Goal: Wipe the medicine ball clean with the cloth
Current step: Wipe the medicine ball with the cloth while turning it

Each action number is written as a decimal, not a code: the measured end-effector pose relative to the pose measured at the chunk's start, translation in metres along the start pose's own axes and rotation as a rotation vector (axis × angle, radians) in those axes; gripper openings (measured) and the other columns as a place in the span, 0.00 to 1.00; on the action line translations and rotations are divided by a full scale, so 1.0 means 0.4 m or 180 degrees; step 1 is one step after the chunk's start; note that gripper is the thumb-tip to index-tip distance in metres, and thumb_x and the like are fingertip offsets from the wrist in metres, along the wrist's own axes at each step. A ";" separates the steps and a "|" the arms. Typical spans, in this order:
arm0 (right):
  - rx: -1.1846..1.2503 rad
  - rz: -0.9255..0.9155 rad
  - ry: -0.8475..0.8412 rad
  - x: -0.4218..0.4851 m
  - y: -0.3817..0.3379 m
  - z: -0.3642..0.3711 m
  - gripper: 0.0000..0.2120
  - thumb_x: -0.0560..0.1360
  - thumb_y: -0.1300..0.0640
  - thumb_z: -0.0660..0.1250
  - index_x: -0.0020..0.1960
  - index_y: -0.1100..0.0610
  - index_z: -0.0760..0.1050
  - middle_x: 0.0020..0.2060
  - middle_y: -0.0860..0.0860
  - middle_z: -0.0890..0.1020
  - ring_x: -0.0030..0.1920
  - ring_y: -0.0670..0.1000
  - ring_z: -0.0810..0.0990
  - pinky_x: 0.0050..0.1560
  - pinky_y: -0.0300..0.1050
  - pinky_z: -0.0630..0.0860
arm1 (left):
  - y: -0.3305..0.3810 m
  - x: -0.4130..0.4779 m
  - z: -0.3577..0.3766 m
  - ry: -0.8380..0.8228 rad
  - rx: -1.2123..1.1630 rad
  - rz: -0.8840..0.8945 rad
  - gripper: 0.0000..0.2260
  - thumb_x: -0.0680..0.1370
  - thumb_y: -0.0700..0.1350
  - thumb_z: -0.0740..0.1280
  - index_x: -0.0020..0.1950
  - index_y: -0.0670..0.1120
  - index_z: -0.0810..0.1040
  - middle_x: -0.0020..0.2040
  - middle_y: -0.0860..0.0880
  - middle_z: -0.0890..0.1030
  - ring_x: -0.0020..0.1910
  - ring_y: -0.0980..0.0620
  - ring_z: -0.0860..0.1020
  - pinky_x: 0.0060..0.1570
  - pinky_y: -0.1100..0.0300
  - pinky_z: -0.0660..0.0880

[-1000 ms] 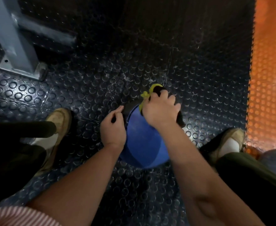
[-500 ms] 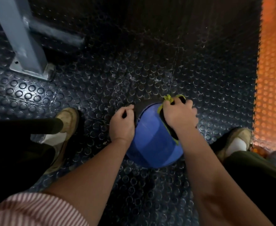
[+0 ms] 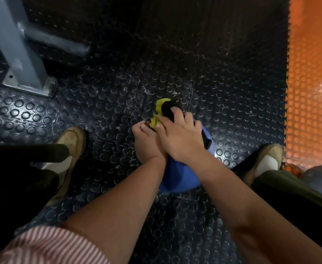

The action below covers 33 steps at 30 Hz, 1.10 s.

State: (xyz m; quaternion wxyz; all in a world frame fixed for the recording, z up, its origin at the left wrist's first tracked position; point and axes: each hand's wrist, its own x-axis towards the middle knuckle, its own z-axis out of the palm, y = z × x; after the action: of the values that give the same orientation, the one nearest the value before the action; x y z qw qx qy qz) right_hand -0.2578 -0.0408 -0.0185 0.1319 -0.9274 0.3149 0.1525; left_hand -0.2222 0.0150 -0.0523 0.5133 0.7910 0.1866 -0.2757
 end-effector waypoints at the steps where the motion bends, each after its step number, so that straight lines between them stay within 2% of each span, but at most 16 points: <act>1: -0.0047 -0.0057 0.0016 0.005 0.019 -0.002 0.21 0.81 0.42 0.49 0.72 0.43 0.64 0.73 0.50 0.58 0.67 0.56 0.60 0.65 0.55 0.58 | -0.002 -0.004 0.003 0.0020 0.0024 0.0098 0.13 0.85 0.47 0.51 0.63 0.47 0.72 0.46 0.54 0.73 0.43 0.52 0.72 0.44 0.60 0.64; 4: 0.0122 0.0296 -0.0124 0.036 0.069 -0.008 0.21 0.80 0.41 0.50 0.71 0.40 0.64 0.72 0.50 0.60 0.68 0.57 0.59 0.67 0.59 0.57 | -0.008 -0.011 0.006 -0.0016 -0.0050 0.0242 0.14 0.85 0.47 0.48 0.61 0.48 0.71 0.53 0.54 0.76 0.47 0.54 0.73 0.45 0.61 0.65; 8: 0.0914 0.1540 -0.0953 0.129 0.156 -0.013 0.23 0.80 0.47 0.46 0.73 0.49 0.63 0.73 0.53 0.57 0.71 0.60 0.55 0.68 0.61 0.54 | -0.002 -0.009 0.027 -0.0099 -0.0082 0.0322 0.10 0.85 0.47 0.47 0.55 0.50 0.68 0.61 0.53 0.79 0.47 0.57 0.73 0.44 0.63 0.64; 10: 0.0945 0.1759 -0.1126 0.152 0.162 -0.020 0.24 0.80 0.48 0.47 0.74 0.52 0.60 0.74 0.54 0.57 0.71 0.61 0.54 0.68 0.60 0.54 | 0.009 -0.009 0.039 -0.0105 -0.0057 0.0277 0.10 0.85 0.47 0.47 0.54 0.50 0.67 0.61 0.54 0.79 0.47 0.57 0.73 0.46 0.63 0.63; 12: 0.0674 0.1542 -0.0921 0.144 0.130 -0.025 0.23 0.80 0.49 0.48 0.73 0.53 0.62 0.72 0.56 0.59 0.70 0.61 0.56 0.68 0.59 0.55 | 0.014 -0.003 0.048 -0.0051 -0.0049 0.0167 0.11 0.85 0.47 0.47 0.55 0.50 0.68 0.60 0.53 0.79 0.48 0.55 0.74 0.47 0.61 0.65; 15: 0.0134 0.0707 -0.0214 0.073 0.035 -0.012 0.20 0.81 0.49 0.49 0.70 0.52 0.67 0.71 0.54 0.61 0.67 0.59 0.60 0.64 0.55 0.56 | 0.018 0.017 0.050 0.0060 -0.0073 0.0009 0.13 0.85 0.47 0.48 0.60 0.47 0.70 0.53 0.52 0.79 0.48 0.50 0.76 0.47 0.59 0.67; 18: 0.0251 0.0182 0.0333 -0.009 0.020 0.000 0.20 0.82 0.46 0.50 0.72 0.46 0.65 0.73 0.49 0.60 0.67 0.56 0.60 0.63 0.53 0.55 | 0.019 0.021 0.043 0.0083 0.0079 -0.0066 0.14 0.85 0.47 0.47 0.63 0.46 0.69 0.45 0.51 0.76 0.45 0.49 0.73 0.46 0.58 0.66; 20: 0.0554 0.0727 0.0426 -0.026 0.088 0.009 0.20 0.81 0.46 0.50 0.72 0.44 0.64 0.73 0.49 0.60 0.67 0.56 0.60 0.66 0.54 0.56 | 0.010 0.013 0.041 0.0057 -0.0001 0.0055 0.14 0.85 0.47 0.46 0.62 0.47 0.69 0.54 0.51 0.79 0.47 0.51 0.74 0.48 0.58 0.66; 22: 0.1155 0.1802 0.0130 -0.021 0.187 0.051 0.20 0.81 0.47 0.49 0.69 0.48 0.68 0.70 0.53 0.65 0.67 0.59 0.62 0.68 0.57 0.57 | -0.002 0.001 0.037 0.0010 -0.0051 0.0139 0.14 0.85 0.47 0.46 0.62 0.47 0.68 0.62 0.52 0.78 0.48 0.54 0.73 0.48 0.61 0.64; 24: 0.2320 0.2704 -0.0270 -0.021 0.247 0.098 0.23 0.75 0.39 0.49 0.54 0.47 0.78 0.55 0.58 0.77 0.55 0.61 0.73 0.69 0.61 0.62 | -0.011 -0.006 0.026 0.0004 -0.0095 0.0162 0.14 0.85 0.47 0.46 0.62 0.47 0.69 0.63 0.53 0.78 0.48 0.56 0.72 0.45 0.64 0.63; 25: 0.2713 0.2793 -0.0269 -0.018 0.266 0.131 0.24 0.69 0.32 0.49 0.42 0.46 0.78 0.42 0.57 0.77 0.45 0.60 0.74 0.66 0.65 0.66 | -0.013 -0.009 0.020 0.0023 -0.0123 0.0158 0.14 0.85 0.47 0.46 0.62 0.46 0.69 0.63 0.53 0.78 0.47 0.57 0.72 0.42 0.66 0.63; 26: 0.2720 0.2755 -0.0264 -0.006 0.286 0.166 0.26 0.64 0.29 0.48 0.37 0.47 0.75 0.36 0.55 0.74 0.41 0.59 0.73 0.63 0.67 0.68 | -0.018 -0.010 0.015 0.0061 -0.0148 0.0138 0.14 0.85 0.46 0.46 0.61 0.46 0.69 0.63 0.53 0.78 0.46 0.58 0.72 0.39 0.70 0.62; 27: 0.2685 0.2739 -0.0263 0.003 0.278 0.160 0.29 0.63 0.28 0.47 0.40 0.47 0.76 0.39 0.55 0.76 0.43 0.59 0.75 0.62 0.66 0.70 | -0.021 -0.010 0.013 0.0114 -0.0178 0.0102 0.14 0.85 0.46 0.46 0.61 0.46 0.69 0.62 0.53 0.79 0.44 0.60 0.72 0.36 0.73 0.61; 28: 0.2517 0.2708 -0.0311 0.002 0.241 0.116 0.33 0.64 0.28 0.46 0.50 0.47 0.78 0.48 0.56 0.78 0.51 0.60 0.75 0.63 0.63 0.69 | -0.024 -0.010 0.010 0.0182 -0.0202 0.0042 0.14 0.85 0.46 0.46 0.61 0.46 0.69 0.62 0.53 0.79 0.43 0.60 0.72 0.35 0.73 0.61; 30: 0.1966 0.2388 -0.0230 0.012 0.173 0.044 0.33 0.71 0.33 0.45 0.66 0.48 0.70 0.66 0.57 0.70 0.64 0.62 0.68 0.66 0.60 0.62 | -0.029 -0.011 0.010 0.0325 -0.0241 -0.0100 0.14 0.85 0.46 0.47 0.62 0.45 0.70 0.62 0.52 0.79 0.46 0.57 0.72 0.41 0.67 0.63; 33: 0.1046 0.1656 0.0025 0.018 0.072 -0.004 0.23 0.77 0.37 0.53 0.68 0.44 0.68 0.73 0.52 0.60 0.69 0.59 0.60 0.66 0.58 0.56 | -0.025 -0.017 0.016 0.0646 -0.0094 -0.0475 0.16 0.85 0.48 0.49 0.63 0.45 0.73 0.61 0.46 0.79 0.50 0.48 0.74 0.46 0.60 0.62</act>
State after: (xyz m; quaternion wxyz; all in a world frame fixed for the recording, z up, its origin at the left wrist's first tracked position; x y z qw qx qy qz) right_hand -0.2702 -0.0674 -0.0239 0.2353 -0.7825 0.5628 0.1246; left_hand -0.2349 0.0131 -0.0570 0.4814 0.7911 0.2999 -0.2289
